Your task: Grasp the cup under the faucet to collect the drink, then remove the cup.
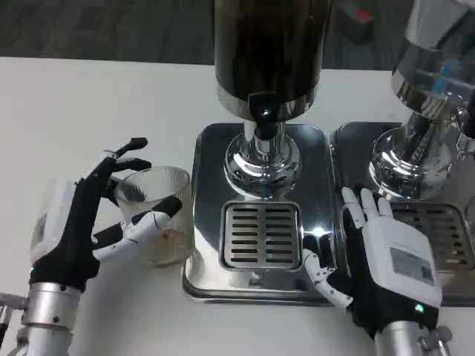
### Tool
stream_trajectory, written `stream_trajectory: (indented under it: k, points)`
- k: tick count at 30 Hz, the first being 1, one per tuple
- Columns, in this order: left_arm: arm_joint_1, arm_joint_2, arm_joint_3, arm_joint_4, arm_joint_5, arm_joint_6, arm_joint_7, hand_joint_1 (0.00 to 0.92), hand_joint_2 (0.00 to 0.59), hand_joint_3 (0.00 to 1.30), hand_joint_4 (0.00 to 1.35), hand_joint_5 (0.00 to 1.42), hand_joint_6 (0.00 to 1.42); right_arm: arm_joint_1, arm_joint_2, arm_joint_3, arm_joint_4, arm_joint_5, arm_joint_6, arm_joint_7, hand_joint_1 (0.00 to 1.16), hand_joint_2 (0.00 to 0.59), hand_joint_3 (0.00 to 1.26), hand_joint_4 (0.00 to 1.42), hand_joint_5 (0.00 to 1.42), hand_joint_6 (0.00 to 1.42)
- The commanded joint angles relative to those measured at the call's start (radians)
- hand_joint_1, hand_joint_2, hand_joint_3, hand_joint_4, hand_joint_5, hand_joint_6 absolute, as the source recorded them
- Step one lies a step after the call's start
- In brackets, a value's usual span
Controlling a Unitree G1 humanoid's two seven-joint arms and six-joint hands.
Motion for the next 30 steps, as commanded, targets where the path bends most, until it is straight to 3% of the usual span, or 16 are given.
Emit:
stream_trajectory:
  k: [1,15,21,30]
  points:
    - [-0.035,0.003,-0.001,0.005,0.019,-0.022,0.011,0.427,0.121,0.29,0.41,0.66,0.76,-0.011,0.009,-0.004,0.011,0.014,-0.003,-0.022,0.32,0.391,0.07,0.00,0.00,0.21]
    - [-0.117,-0.020,-0.055,0.102,0.070,-0.015,0.017,0.440,0.122,0.29,0.41,0.67,0.76,-0.006,0.026,-0.005,0.017,0.017,0.007,-0.050,0.32,0.391,0.07,0.00,0.00,0.21]
    - [-0.147,-0.035,-0.068,0.105,0.080,-0.034,0.028,0.515,0.143,0.29,0.41,0.70,0.84,0.001,0.030,-0.009,0.013,0.014,0.012,-0.052,0.32,0.391,0.07,0.00,0.00,0.21]
    - [-0.175,-0.045,-0.090,0.066,0.112,-0.047,0.047,0.585,0.141,0.30,0.41,0.69,0.84,0.003,0.033,-0.012,0.010,0.014,0.017,-0.054,0.32,0.391,0.07,0.00,0.00,0.21]
